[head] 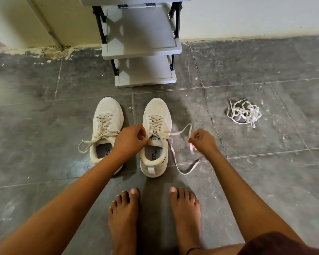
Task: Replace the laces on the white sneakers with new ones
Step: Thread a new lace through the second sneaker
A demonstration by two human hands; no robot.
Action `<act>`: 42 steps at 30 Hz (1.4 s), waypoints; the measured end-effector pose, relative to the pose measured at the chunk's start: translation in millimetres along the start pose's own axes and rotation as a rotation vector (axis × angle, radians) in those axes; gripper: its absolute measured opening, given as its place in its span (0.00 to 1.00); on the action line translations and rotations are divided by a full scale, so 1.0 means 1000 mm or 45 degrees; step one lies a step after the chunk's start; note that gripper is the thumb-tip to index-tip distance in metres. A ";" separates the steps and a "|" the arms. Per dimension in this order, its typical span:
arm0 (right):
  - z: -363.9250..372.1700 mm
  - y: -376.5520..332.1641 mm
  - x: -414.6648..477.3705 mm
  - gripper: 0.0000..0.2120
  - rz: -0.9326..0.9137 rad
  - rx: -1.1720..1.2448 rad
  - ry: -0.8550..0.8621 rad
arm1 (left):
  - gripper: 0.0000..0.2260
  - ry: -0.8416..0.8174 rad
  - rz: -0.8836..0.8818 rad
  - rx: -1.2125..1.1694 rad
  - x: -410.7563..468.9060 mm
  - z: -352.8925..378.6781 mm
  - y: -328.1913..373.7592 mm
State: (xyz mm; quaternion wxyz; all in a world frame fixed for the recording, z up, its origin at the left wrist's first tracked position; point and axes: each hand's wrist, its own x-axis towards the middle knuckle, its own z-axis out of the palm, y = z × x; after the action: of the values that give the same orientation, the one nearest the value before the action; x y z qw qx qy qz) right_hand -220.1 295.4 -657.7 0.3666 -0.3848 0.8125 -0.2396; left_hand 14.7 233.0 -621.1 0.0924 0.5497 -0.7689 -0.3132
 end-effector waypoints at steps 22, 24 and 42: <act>-0.005 -0.052 -0.030 0.08 -0.822 -0.286 0.133 | 0.09 0.100 -0.043 -0.011 -0.003 -0.002 0.008; 0.002 -0.059 -0.034 0.06 -0.836 -0.122 0.064 | 0.07 0.092 -0.072 -0.051 -0.003 -0.001 0.007; 0.061 -0.069 -0.050 0.08 -0.427 0.065 0.093 | 0.06 0.027 -0.193 -0.360 0.000 -0.003 0.002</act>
State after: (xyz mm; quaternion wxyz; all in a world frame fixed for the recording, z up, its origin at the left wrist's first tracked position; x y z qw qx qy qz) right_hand -120.1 288.6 -628.2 0.3014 -0.4967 0.7433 -0.3315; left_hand 14.9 232.3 -617.3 0.1531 0.5909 -0.6725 -0.4186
